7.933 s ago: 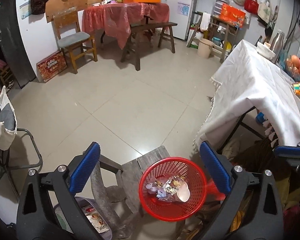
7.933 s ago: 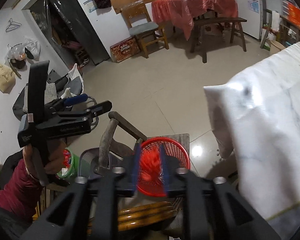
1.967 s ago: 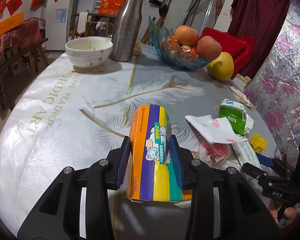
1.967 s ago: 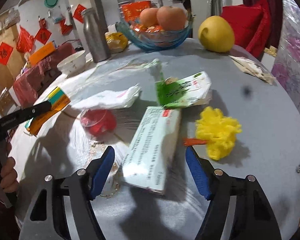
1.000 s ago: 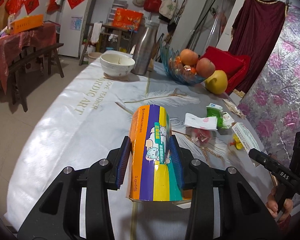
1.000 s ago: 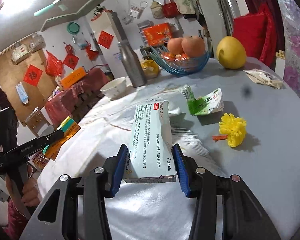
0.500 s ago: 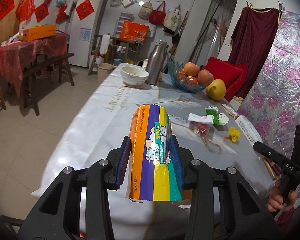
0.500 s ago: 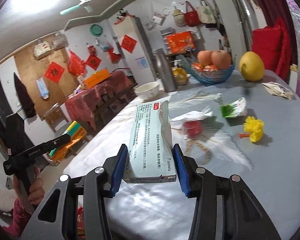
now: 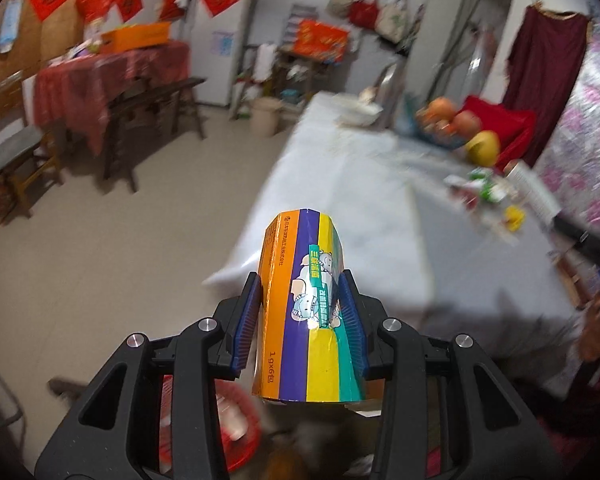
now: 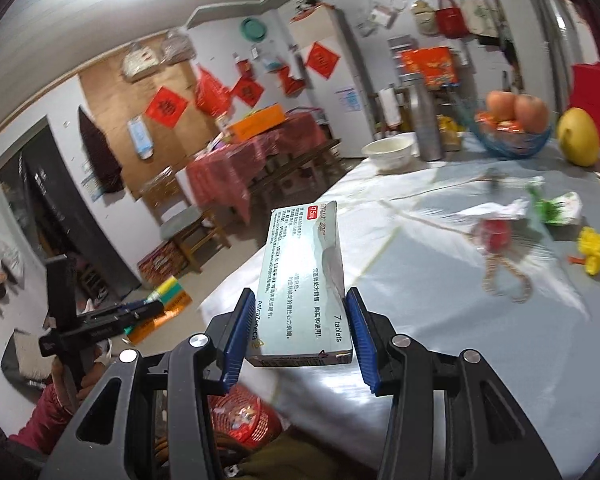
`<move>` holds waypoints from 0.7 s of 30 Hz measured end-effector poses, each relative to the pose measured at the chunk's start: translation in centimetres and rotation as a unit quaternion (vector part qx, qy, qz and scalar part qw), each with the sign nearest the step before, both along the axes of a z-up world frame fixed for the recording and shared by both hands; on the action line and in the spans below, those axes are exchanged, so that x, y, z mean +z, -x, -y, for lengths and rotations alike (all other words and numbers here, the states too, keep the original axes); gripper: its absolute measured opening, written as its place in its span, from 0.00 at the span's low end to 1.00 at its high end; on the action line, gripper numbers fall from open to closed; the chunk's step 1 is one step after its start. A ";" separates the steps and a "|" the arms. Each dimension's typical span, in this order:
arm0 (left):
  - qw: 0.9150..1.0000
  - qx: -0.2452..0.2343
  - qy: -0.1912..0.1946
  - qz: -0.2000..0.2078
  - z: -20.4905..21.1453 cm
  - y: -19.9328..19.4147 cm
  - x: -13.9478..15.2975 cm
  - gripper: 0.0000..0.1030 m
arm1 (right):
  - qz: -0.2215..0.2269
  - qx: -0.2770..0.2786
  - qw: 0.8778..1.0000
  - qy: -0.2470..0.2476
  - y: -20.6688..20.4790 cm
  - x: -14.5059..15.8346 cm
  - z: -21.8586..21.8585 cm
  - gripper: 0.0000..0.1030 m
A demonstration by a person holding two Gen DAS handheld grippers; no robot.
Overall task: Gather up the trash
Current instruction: 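Carry the tissue pack and medicine box toward the red wastebasket with both tools, then open the left tool to drop the tissue pack while the right tool drops the medicine box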
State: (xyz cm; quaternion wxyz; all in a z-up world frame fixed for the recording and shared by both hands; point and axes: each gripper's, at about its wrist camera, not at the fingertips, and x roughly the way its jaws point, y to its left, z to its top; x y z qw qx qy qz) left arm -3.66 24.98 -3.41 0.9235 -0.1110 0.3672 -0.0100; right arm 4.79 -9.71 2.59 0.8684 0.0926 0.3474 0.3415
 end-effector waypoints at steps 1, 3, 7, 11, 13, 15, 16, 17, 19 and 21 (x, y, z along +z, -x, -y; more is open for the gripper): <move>1.000 0.008 -0.001 -0.010 -0.8 0.7 -0.7 0.39 | -0.002 0.009 1.000 0.002 0.3 0.0 -0.9 0.45; 0.999 0.025 0.003 -0.030 -2.7 1.8 -2.4 0.39 | -0.010 0.029 1.000 0.007 0.8 0.0 -2.9 0.45; 0.995 0.057 0.017 -0.081 -6.3 3.4 -7.0 0.39 | -0.021 0.062 0.998 0.024 1.9 -0.2 -6.5 0.45; 0.990 0.061 0.036 -0.122 -8.0 4.0 -11.1 0.42 | -0.024 0.091 0.995 0.045 3.3 -0.3 -9.9 0.45; 0.987 0.068 0.036 -0.140 -8.5 4.2 -12.8 0.63 | -0.031 0.104 0.993 0.050 3.7 -0.5 -11.3 0.45; 0.985 0.079 0.040 -0.148 -9.0 4.5 -13.8 0.77 | -0.040 0.116 0.991 0.056 3.9 -0.9 -12.6 0.45; 0.985 0.083 0.040 -0.147 -9.3 4.7 -14.0 0.77 | -0.044 0.122 0.990 0.059 4.0 -1.1 -13.2 0.45; 0.985 0.084 0.039 -0.147 -9.5 4.9 -14.1 0.77 | -0.047 0.126 0.989 0.062 4.0 -1.3 -13.7 0.45; 0.985 0.090 0.037 -0.143 -10.0 5.2 -13.9 0.78 | -0.055 0.136 0.987 0.069 4.4 -1.8 -14.9 0.45; 0.985 0.097 0.037 -0.136 -10.6 5.6 -13.4 0.81 | -0.062 0.149 0.984 0.076 4.6 -2.3 -16.1 0.45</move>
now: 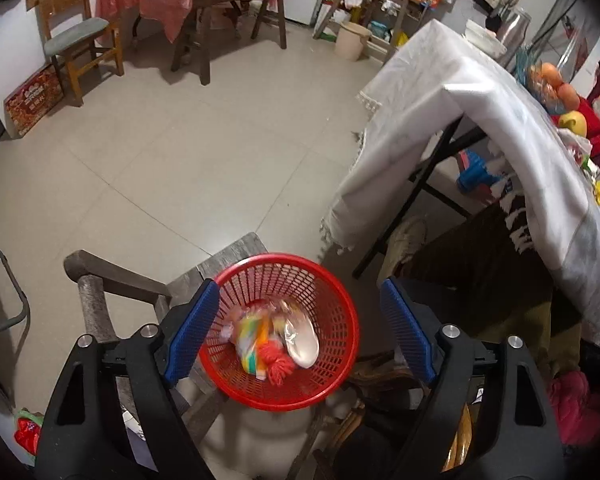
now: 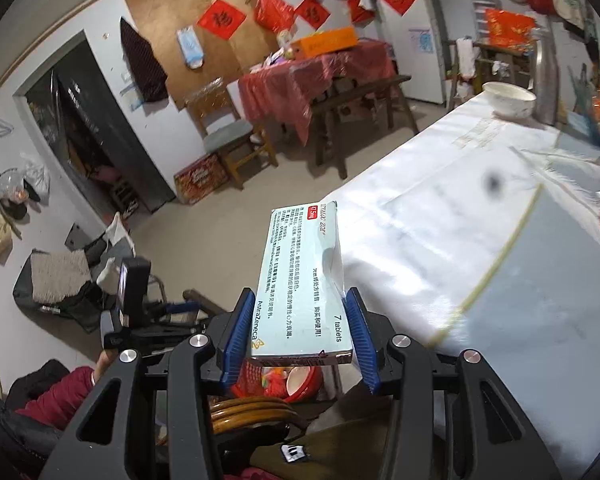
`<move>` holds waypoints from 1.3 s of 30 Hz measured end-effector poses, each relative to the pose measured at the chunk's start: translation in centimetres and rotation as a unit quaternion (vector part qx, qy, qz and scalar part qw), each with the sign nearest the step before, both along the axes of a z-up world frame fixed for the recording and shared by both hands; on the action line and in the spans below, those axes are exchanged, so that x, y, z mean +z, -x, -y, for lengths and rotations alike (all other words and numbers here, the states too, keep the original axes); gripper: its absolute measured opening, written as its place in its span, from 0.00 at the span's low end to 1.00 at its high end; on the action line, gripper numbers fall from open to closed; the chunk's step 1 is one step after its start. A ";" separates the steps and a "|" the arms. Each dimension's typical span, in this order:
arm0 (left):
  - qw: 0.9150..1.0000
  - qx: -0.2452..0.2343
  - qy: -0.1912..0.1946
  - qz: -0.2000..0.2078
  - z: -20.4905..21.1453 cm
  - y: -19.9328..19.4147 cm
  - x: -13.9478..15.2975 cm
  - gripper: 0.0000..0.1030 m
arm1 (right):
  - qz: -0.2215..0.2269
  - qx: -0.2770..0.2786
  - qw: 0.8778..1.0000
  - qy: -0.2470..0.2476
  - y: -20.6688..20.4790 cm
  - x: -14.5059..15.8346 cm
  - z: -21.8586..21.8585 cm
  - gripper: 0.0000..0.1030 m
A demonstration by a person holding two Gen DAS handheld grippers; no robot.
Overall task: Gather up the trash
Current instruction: 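Open the left tool to drop the tissue pack while the right tool drops the medicine box, then move both tools back over the table toward the napkin and yellow pompom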
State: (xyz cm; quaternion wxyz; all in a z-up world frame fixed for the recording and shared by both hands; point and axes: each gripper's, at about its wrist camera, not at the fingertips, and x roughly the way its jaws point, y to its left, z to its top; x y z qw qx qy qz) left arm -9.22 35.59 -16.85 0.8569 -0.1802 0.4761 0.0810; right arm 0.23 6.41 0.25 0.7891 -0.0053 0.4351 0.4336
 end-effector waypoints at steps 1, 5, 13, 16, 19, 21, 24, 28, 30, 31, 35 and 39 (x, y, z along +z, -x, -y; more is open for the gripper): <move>1.000 0.007 -0.006 0.005 -0.3 0.1 0.4 0.83 | -0.004 0.008 1.000 0.004 0.2 -0.3 -0.7 0.45; 0.999 0.034 -0.033 0.021 -1.1 0.7 2.2 0.92 | -0.025 0.050 0.998 0.024 0.8 -2.2 -3.6 0.45; 0.994 0.071 -0.066 0.042 -2.7 1.4 4.8 0.93 | -0.073 0.150 0.982 0.084 3.9 -7.0 -11.0 0.45; 0.993 0.077 -0.075 0.047 -3.1 1.7 5.5 0.93 | -0.091 0.185 0.973 0.103 4.7 -8.7 -14.2 0.46; 0.993 0.080 -0.074 0.051 -3.1 1.8 5.9 0.93 | -0.093 0.195 0.970 0.110 5.0 -9.8 -16.8 0.71; 0.993 0.081 -0.073 0.055 -3.2 2.0 6.1 0.93 | -0.090 0.189 0.973 0.102 4.8 -9.5 -16.7 0.71; 0.992 0.081 -0.078 0.060 -3.1 2.1 6.4 0.93 | -0.080 0.176 0.977 0.093 4.4 -8.7 -15.1 0.71; 0.992 0.075 -0.081 0.061 -2.6 1.7 6.7 0.93 | -0.073 0.145 0.984 0.078 3.0 -8.0 -12.7 0.71; 0.992 0.070 -0.081 0.063 -2.1 1.5 6.9 0.93 | -0.072 0.125 0.987 0.067 2.2 -7.5 -11.0 0.71; 0.992 0.065 -0.082 0.065 -1.7 1.3 7.1 0.93 | -0.070 0.118 0.989 0.064 1.4 -7.3 -10.2 0.71; 0.992 0.043 -0.092 0.075 0.0 0.7 7.9 0.93 | -0.044 0.069 0.996 0.045 0.0 -5.7 -6.4 0.73; 0.992 0.017 -0.094 0.087 2.1 -0.4 8.7 0.93 | -0.021 0.018 0.999 0.027 -1.4 -4.4 -2.1 0.77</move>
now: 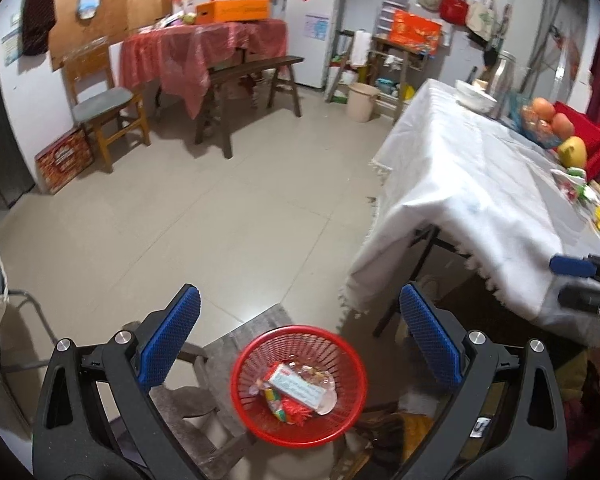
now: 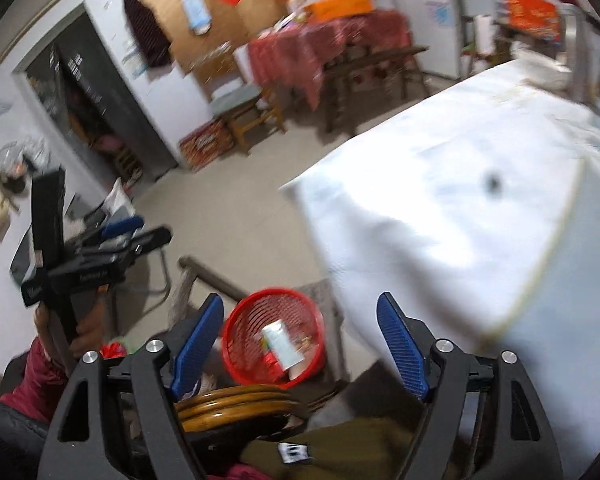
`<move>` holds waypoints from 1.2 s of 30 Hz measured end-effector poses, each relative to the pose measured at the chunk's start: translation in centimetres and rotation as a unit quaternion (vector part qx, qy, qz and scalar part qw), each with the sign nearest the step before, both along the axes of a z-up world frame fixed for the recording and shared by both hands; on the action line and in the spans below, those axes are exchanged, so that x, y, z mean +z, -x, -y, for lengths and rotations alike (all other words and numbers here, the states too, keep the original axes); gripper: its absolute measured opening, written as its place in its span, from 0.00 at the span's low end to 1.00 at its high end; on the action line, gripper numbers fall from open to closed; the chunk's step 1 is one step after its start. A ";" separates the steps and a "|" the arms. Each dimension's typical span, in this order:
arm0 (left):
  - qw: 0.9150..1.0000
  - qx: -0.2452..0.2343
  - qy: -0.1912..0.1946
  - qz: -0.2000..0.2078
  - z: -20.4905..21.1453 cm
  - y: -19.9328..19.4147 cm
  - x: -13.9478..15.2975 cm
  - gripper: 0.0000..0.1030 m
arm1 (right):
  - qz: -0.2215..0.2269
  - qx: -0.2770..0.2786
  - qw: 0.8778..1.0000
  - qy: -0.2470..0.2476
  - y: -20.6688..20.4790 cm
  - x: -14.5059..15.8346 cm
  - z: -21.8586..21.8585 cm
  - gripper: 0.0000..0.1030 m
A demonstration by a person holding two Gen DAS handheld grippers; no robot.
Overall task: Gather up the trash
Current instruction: 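Move both tools back over the table toward the napkin and yellow pompom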
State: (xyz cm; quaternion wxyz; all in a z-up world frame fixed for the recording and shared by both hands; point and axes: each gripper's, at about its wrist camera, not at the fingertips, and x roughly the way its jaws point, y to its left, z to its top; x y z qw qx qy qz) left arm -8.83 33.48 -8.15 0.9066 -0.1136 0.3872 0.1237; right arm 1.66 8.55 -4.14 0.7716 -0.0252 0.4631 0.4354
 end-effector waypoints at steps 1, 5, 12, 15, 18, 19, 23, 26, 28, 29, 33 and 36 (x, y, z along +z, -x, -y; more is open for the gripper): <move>1.000 -0.010 0.001 0.003 0.8 -0.5 0.3 0.93 | 0.007 -0.014 1.000 -0.003 -0.4 0.3 1.1 0.77; 0.999 -0.045 0.003 0.010 3.6 -2.4 1.0 0.93 | 0.036 -0.072 0.997 -0.004 -1.6 1.1 6.1 0.81; 0.993 -0.117 0.028 0.020 10.1 -8.3 2.2 0.94 | 0.063 -0.179 0.982 -0.004 -5.2 1.9 15.6 0.83; 0.987 -0.148 0.052 0.025 13.1 -11.6 2.9 0.94 | 0.070 -0.223 0.972 -0.003 -6.9 1.9 19.4 0.83; 0.982 -0.180 0.052 0.021 16.7 -14.8 3.7 0.94 | 0.079 -0.260 0.962 -0.001 -8.3 1.6 22.8 0.84; 0.980 -0.192 0.046 0.019 18.1 -16.0 4.0 0.94 | 0.082 -0.272 0.959 0.000 -8.8 1.5 23.9 0.85; 0.972 -0.234 0.012 0.015 23.6 -20.2 5.0 0.94 | 0.092 -0.324 0.942 0.009 -11.0 1.0 28.5 0.88; 0.964 -0.266 0.005 0.010 27.4 -23.0 5.2 0.94 | 0.086 -0.357 0.930 0.014 -13.3 0.2 32.3 0.88; 0.957 -0.288 0.002 0.005 30.3 -25.0 5.3 0.94 | 0.078 -0.372 0.925 0.011 -14.1 -0.2 33.5 0.88; 0.955 -0.297 0.000 0.004 31.5 -25.9 5.2 0.94 | 0.073 -0.378 0.923 0.009 -14.6 -0.4 34.2 0.88; 0.944 -0.329 -0.012 0.001 35.8 -28.9 5.2 0.94 | 0.064 -0.404 0.913 0.004 -16.5 -1.3 37.3 0.88; 0.936 -0.351 -0.019 -0.002 38.9 -31.2 5.0 0.94 | 0.060 -0.420 0.905 0.002 -17.6 -2.0 39.1 0.88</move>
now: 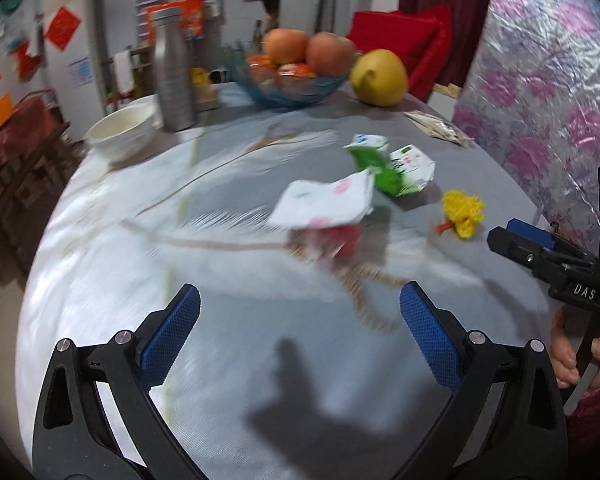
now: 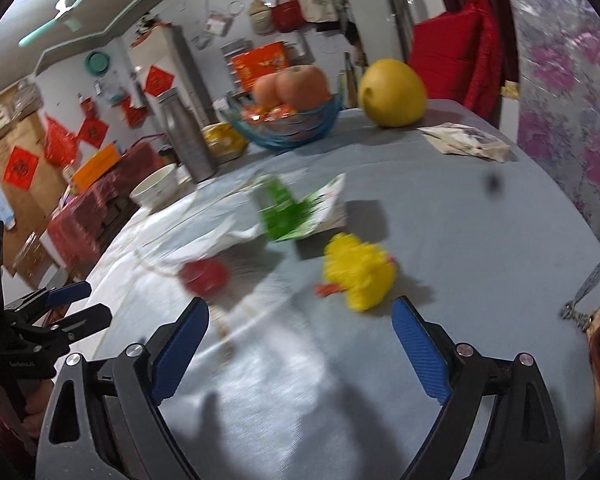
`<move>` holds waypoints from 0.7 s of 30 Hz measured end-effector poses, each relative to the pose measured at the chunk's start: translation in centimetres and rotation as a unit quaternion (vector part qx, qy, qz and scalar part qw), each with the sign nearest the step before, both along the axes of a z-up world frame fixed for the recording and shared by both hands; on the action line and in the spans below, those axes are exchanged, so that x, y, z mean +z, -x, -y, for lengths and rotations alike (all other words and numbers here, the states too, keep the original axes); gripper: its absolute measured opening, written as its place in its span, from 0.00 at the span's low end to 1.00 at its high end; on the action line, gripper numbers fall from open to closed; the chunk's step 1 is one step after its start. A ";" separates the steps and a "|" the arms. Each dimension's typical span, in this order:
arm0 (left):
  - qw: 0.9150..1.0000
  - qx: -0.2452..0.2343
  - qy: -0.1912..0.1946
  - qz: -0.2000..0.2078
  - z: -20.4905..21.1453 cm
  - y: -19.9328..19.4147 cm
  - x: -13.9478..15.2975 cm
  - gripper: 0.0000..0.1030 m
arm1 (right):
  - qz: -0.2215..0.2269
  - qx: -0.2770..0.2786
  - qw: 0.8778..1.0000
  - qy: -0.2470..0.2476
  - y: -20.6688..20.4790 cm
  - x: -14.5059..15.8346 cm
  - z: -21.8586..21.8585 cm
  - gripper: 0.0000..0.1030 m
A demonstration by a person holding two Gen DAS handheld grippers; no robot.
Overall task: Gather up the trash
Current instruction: 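Move both tools back over the table toward the napkin and yellow pompom, then grasp the white floral napkin with the left tool while the right tool grasps the yellow pompom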
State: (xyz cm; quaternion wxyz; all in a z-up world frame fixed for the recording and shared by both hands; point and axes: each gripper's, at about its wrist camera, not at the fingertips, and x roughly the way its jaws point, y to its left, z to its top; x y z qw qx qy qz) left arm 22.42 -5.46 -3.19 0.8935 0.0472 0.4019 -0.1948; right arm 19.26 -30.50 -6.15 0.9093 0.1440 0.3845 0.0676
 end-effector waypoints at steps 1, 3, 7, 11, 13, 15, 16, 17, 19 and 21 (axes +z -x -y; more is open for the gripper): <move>1.000 -0.006 -0.003 0.001 0.7 -0.5 0.0 0.94 | -0.001 -0.004 1.000 -0.002 -0.4 -0.2 0.2 0.88; 1.000 -0.015 -0.011 0.005 2.0 -1.4 -0.2 0.94 | -0.005 -0.012 1.000 -0.005 -1.1 -0.7 1.0 0.88; 0.999 -0.027 -0.036 0.010 4.7 -3.7 -1.0 0.94 | -0.007 -0.025 1.000 -0.008 -1.9 -1.5 2.1 0.88; 0.998 -0.030 -0.053 0.012 6.3 -5.7 -1.9 0.94 | -0.007 -0.027 0.999 -0.027 -1.8 -1.6 2.6 0.89; 0.998 -0.031 -0.057 0.009 6.8 -6.6 -2.4 0.94 | -0.009 -0.028 0.999 -0.034 -1.9 -1.9 2.7 0.89; 0.998 -0.030 -0.063 0.009 7.2 -7.2 -2.9 0.93 | -0.008 -0.031 0.999 -0.033 -1.7 -1.8 2.5 0.89; 0.997 -0.029 -0.067 0.012 7.3 -7.5 -3.2 0.93 | -0.002 -0.032 0.999 -0.025 -1.6 -1.7 2.3 0.89; 0.997 -0.027 -0.070 0.014 7.5 -7.7 -3.4 0.93 | 0.003 -0.031 0.999 -0.017 -1.4 -1.5 2.0 0.89; 0.997 -0.022 -0.073 0.018 7.6 -8.1 -3.8 0.93 | 0.009 -0.027 1.000 -0.003 -1.3 -1.3 1.5 0.90; 0.997 -0.020 -0.070 0.017 7.5 -8.3 -4.2 0.90 | 0.009 -0.020 1.000 0.007 -1.4 -1.2 0.9 0.93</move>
